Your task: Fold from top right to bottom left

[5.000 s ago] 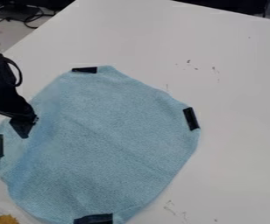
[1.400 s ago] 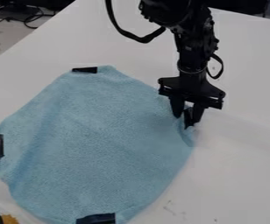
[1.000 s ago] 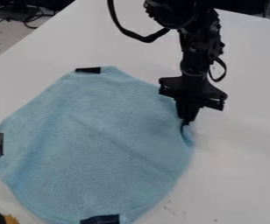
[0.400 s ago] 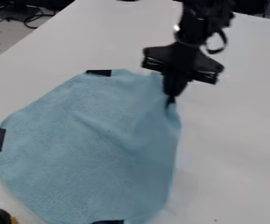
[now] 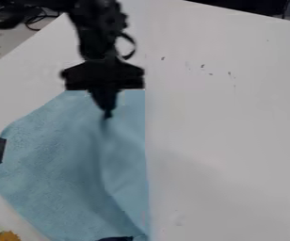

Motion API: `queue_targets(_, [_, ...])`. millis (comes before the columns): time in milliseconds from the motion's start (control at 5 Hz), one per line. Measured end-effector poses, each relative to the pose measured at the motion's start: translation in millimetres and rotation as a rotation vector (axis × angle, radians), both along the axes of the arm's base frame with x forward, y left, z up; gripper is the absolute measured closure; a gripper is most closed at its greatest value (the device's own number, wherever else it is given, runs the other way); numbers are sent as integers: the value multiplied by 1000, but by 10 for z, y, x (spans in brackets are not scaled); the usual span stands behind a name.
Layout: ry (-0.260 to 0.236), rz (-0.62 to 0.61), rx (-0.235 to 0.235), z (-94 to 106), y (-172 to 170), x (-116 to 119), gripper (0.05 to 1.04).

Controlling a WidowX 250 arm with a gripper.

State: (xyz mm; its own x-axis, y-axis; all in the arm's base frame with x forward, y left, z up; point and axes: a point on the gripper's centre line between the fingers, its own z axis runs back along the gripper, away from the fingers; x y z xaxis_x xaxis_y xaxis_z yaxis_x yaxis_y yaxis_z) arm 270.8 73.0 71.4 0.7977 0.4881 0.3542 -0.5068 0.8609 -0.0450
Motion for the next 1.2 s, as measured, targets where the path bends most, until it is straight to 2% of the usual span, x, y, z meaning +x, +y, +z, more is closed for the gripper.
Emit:
queue_targets(200, [-14, 45, -63, -171, 261, -232, 1025])
queue_targets(400, [11, 52, -85, -323, 393, -352, 1008])
queue_targets(600, [55, 26, -41, -375, 520, -445, 921])
queue_targets(800, [110, -11, 3, -365, 568, -488, 698])
queue_targets(1000, [141, -67, 63, -248, 587, -420, 393])
queue_targets(1200, [148, -166, 160, 28, 566, -292, 124])
